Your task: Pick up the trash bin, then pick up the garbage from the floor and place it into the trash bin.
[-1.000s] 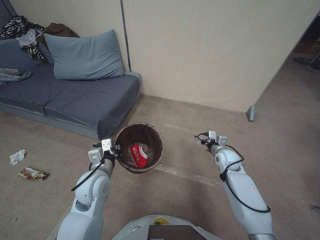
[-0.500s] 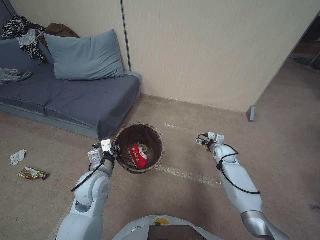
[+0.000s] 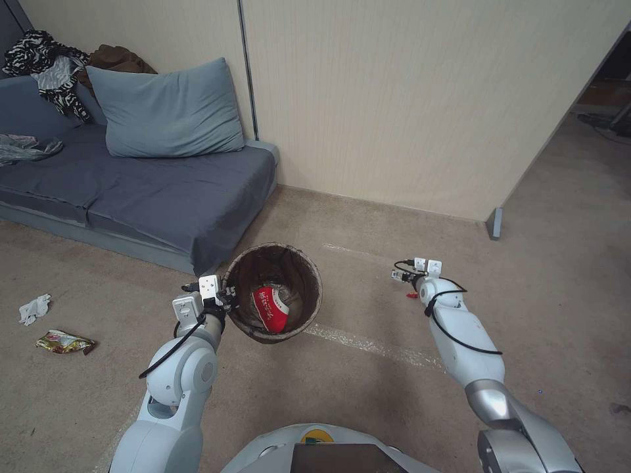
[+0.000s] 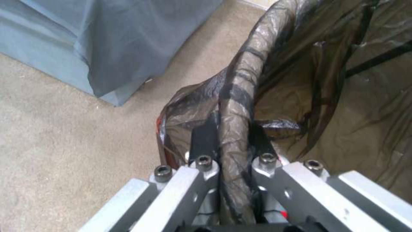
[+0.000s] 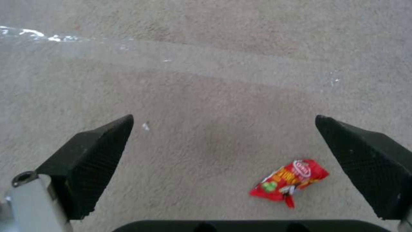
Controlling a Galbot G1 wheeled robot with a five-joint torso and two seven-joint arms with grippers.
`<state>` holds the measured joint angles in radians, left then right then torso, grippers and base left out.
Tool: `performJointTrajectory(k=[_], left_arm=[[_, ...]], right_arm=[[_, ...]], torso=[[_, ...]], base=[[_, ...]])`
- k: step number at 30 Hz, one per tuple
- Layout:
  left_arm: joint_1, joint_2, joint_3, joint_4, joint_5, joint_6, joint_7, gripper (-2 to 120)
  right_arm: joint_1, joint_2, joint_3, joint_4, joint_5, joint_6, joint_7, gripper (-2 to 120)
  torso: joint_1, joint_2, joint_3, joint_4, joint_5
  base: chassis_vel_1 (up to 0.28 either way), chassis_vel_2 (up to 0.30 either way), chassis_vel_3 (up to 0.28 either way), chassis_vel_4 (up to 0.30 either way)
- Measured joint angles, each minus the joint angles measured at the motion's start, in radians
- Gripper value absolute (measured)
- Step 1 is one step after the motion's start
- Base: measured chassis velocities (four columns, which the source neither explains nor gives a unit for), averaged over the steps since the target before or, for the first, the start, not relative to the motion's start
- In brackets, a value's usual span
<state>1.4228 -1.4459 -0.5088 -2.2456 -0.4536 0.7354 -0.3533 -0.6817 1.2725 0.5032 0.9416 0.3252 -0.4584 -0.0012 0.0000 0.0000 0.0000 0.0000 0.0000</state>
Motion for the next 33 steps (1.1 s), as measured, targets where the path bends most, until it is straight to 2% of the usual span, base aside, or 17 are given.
performJointTrajectory(k=[13,33], left_arm=[[0.001,0.001,-0.001,0.0,0.0,0.0,0.0,3],[0.005,0.004,0.001,0.003,0.001,0.0,0.001,3]], right_arm=[[0.046,0.0,0.01,-0.168,-0.044,0.053,-0.006,100],[0.083,-0.002,0.019,-0.287,-0.088,0.095,-0.017,100]], torso=[[0.0,0.0,0.0,-0.0001,0.0001],[0.0,0.0,0.0,0.0,0.0]], base=[[0.0,0.0,0.0,0.0],[0.0,0.0,0.0,0.0]])
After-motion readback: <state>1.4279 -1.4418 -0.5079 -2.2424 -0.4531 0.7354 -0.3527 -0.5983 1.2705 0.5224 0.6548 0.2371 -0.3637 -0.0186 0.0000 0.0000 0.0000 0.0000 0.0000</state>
